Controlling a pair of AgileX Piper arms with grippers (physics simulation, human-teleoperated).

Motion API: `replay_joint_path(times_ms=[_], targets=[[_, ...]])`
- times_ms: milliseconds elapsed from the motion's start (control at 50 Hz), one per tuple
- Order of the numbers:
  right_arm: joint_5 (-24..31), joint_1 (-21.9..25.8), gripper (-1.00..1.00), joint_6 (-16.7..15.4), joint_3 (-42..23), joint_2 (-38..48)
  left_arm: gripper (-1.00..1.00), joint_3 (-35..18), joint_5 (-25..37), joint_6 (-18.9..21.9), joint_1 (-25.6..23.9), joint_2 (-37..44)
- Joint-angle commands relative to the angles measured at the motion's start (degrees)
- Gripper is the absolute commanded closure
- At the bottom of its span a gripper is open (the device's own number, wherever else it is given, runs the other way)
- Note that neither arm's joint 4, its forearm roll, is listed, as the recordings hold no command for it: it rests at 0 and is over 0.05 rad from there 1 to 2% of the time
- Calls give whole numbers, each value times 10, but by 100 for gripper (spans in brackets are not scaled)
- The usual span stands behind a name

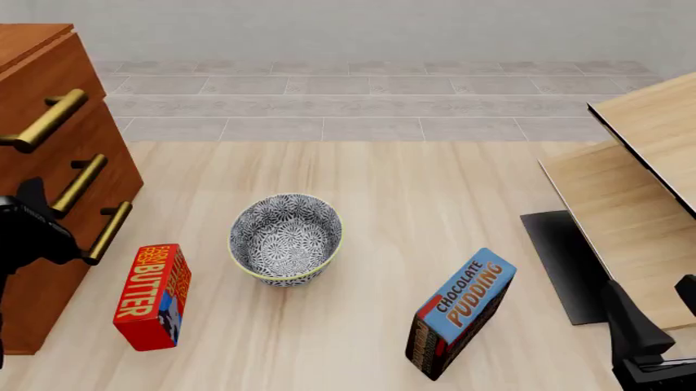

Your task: Close the top drawer of the cabinet.

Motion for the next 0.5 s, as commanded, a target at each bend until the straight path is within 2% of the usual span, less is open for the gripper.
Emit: replay_joint_path(times_ms=[20,500], targets=[[1,4,-100,-1,0,0,-100,4,-4,-1,29,-2],[2,10,-100,-7,0,0,-100,6,-4,4,41,0]])
